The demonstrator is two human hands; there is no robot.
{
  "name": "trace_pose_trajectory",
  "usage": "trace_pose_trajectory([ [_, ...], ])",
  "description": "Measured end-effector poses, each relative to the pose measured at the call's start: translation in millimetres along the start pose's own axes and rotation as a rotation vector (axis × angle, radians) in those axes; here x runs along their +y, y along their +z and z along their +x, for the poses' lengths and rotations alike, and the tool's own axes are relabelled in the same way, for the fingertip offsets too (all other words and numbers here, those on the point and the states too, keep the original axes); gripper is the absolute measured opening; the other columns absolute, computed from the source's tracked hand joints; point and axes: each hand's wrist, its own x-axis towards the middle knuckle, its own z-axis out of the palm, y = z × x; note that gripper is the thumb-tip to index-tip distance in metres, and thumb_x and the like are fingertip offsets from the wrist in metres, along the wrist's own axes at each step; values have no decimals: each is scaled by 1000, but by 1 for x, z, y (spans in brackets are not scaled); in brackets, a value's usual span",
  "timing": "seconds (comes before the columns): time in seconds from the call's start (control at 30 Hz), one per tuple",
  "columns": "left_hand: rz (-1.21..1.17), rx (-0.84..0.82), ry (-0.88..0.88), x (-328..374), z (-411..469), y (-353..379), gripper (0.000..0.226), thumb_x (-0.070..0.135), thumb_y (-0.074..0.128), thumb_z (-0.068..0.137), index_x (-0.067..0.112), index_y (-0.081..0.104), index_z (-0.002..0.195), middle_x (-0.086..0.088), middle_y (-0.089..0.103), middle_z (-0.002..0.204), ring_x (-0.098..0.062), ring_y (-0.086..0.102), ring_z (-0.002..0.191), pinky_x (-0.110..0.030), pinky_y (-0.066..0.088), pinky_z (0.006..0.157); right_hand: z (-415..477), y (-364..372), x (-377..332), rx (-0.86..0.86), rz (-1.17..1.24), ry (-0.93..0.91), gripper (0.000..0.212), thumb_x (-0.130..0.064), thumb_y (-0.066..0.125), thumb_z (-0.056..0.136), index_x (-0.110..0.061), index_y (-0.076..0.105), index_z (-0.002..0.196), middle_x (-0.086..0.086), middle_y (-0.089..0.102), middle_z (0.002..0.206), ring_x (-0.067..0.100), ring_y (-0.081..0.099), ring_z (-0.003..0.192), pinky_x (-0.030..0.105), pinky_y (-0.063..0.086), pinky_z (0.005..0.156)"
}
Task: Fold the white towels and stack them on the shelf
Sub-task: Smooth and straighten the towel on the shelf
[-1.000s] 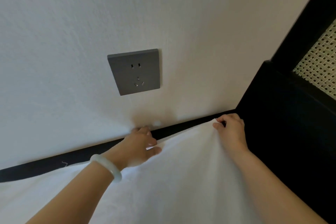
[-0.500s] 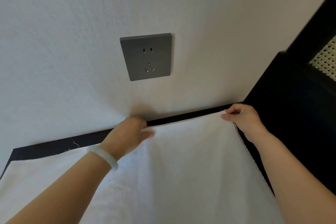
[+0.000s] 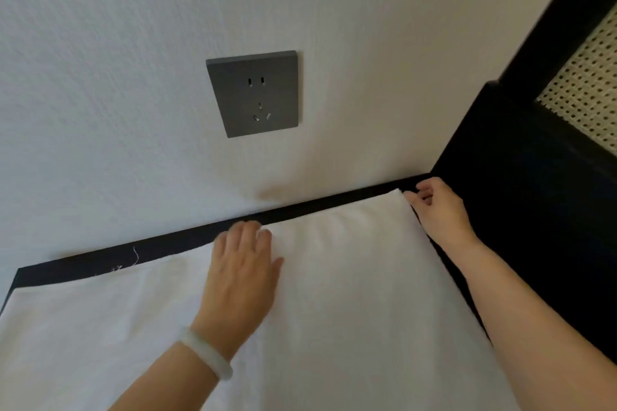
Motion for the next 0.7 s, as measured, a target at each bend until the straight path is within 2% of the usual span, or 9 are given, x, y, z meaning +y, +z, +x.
trace_pose_trajectory([
  [0.07, -81, -74, 91, 24, -34, -2, 45, 42, 43, 90, 11, 64, 115, -11, 61, 123, -33, 58, 113, -44, 33, 99, -31, -28, 7, -35, -35, 59, 15, -26, 66, 94, -19, 62, 108, -6, 61, 99, 6, 56, 86, 23, 41, 70],
  [0.13, -100, -204, 110, 42, -59, -2, 58, 50, 34, 93, 16, 60, 132, -8, 54, 141, -31, 51, 131, -48, 25, 107, -73, -52, 20, -99, -99, 128, 4, -23, 67, 93, -26, 64, 94, -9, 63, 94, 5, 58, 85, 22, 43, 67],
  [0.23, -114, -313, 67, 51, -73, 5, 67, 57, 19, 95, 24, 31, 153, -2, 23, 160, -27, 20, 148, -51, 13, 115, -126, -67, 33, -225, -187, 240, 7, -24, 69, 91, -25, 64, 86, -7, 66, 88, 8, 62, 81, 25, 46, 65],
  [0.3, -112, -301, 49, 52, -75, 10, 68, 58, 12, 95, 27, 20, 155, 2, 12, 162, -23, 9, 150, -51, 10, 119, -148, -71, 38, -247, -196, 280, 10, -27, 72, 89, -25, 63, 87, -5, 66, 87, 11, 63, 79, 27, 50, 66],
  [0.4, -129, -323, 28, 54, -75, 12, 69, 58, 12, 94, 28, 23, 155, 3, 15, 162, -21, 11, 150, -51, 12, 120, -164, -69, 45, -190, -226, 294, 17, -32, 74, 87, -24, 59, 86, -4, 64, 85, 12, 63, 76, 31, 53, 67],
  [0.53, -117, -330, 23, 53, -76, 14, 72, 61, 3, 91, 31, 12, 156, 6, 5, 163, -18, 2, 150, -49, 4, 122, -167, -63, 48, -129, -194, 308, 17, -30, 73, 89, -23, 59, 84, -2, 63, 86, 13, 61, 77, 29, 46, 61],
  [0.63, -116, -321, 24, 53, -76, 16, 73, 61, -1, 90, 32, 5, 156, 8, -2, 163, -16, -6, 150, -47, -1, 122, -165, -69, 49, -90, -119, 321, 14, -23, 71, 91, -20, 59, 85, 3, 63, 94, 15, 59, 83, 32, 50, 75],
  [0.7, -106, -318, 26, 53, -76, 17, 73, 62, -4, 89, 34, 1, 156, 9, -5, 163, -15, -9, 150, -46, -3, 121, -168, -69, 48, -65, -140, 323, 10, -20, 68, 93, -18, 59, 90, 6, 63, 100, 15, 58, 85, 32, 48, 77],
])
